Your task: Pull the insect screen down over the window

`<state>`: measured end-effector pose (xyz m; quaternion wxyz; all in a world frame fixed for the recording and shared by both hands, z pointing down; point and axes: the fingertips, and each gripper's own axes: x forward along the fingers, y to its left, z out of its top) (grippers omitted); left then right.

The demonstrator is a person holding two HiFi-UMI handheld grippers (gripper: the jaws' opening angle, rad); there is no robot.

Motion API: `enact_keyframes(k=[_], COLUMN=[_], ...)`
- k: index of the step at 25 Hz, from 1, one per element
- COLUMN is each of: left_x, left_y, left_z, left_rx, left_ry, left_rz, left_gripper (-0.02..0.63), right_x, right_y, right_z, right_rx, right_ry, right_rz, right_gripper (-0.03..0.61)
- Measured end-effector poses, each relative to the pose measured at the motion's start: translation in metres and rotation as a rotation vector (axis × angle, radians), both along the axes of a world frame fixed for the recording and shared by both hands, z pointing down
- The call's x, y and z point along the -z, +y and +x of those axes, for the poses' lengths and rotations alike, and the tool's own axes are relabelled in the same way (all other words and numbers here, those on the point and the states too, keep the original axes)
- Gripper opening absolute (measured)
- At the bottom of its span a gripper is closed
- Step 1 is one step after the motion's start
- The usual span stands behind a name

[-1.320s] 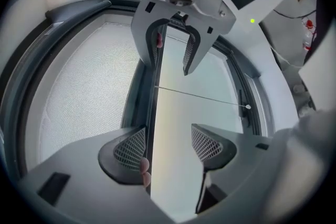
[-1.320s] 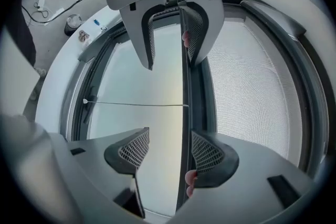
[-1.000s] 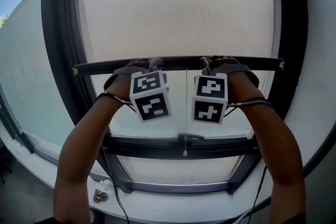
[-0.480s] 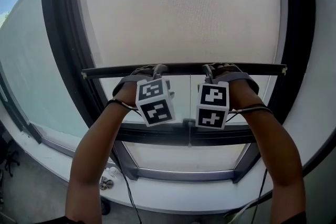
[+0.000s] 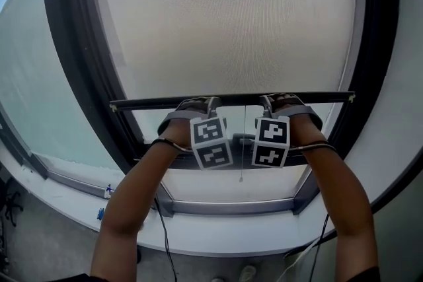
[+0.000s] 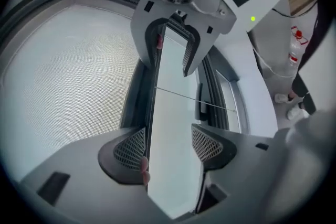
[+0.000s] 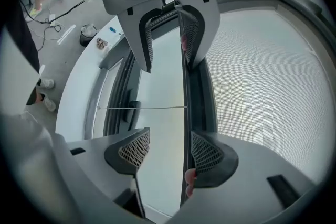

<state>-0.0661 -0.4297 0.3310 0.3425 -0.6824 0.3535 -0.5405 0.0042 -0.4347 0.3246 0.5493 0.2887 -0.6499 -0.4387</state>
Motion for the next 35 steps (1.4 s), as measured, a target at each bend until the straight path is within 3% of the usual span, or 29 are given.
enact_keyframes(k=[7, 16, 20, 28, 35], left_x=[-0.013, -0.034, -0.028, -0.115, -0.133], left_y=[-0.008, 0.0, -0.001, 0.009, 0.012], left_z=[-0.002, 0.006, 0.002, 0.006, 0.004], left_rx=[0.007, -0.016, -0.01, 0.0, 0.009], left_ry=[0.066, 0.157, 0.158, 0.129, 0.133], left_rz=[0.004, -0.099, -0.105, -0.149, -0.172], left_gripper=[0.278, 0.278, 0.278, 0.278, 0.278], right_x=[-0.012, -0.038, -0.029, -0.117, -0.135], right_y=[-0.005, -0.004, -0.002, 0.007, 0.01], right_z=[-0.005, -0.002, -0.004, 0.001, 0.001], right_rx=[-0.01, -0.02, -0.022, -0.018, -0.016], right_ry=[-0.03, -0.015, -0.019, -0.008, -0.013], right_rz=[-0.002, -0.071, -0.084, -0.122, -0.14], right_gripper=[0.252, 0.245, 0.245, 0.245, 0.245])
